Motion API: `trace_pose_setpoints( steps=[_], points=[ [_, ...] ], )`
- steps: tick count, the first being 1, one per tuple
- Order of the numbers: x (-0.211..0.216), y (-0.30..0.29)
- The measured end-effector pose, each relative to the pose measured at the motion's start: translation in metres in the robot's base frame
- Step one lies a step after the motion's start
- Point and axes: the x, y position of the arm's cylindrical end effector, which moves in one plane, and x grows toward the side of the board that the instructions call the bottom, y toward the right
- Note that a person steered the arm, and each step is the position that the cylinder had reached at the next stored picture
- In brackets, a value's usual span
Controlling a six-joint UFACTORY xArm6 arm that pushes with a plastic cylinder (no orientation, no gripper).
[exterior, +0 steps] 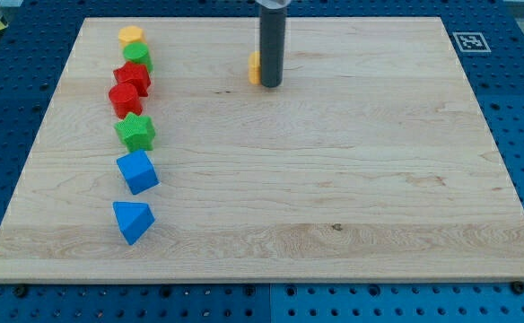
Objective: Push the yellow heart towards the yellow hexagon
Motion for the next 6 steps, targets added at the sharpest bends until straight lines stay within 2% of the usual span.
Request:
trace_pose_setpoints(
  steps=[3, 4, 5, 6],
  points=[
    [-0.038, -0.054],
    [-0.016, -0.038],
    [0.016, 0.004],
    [-0.006, 0.020]
  ],
)
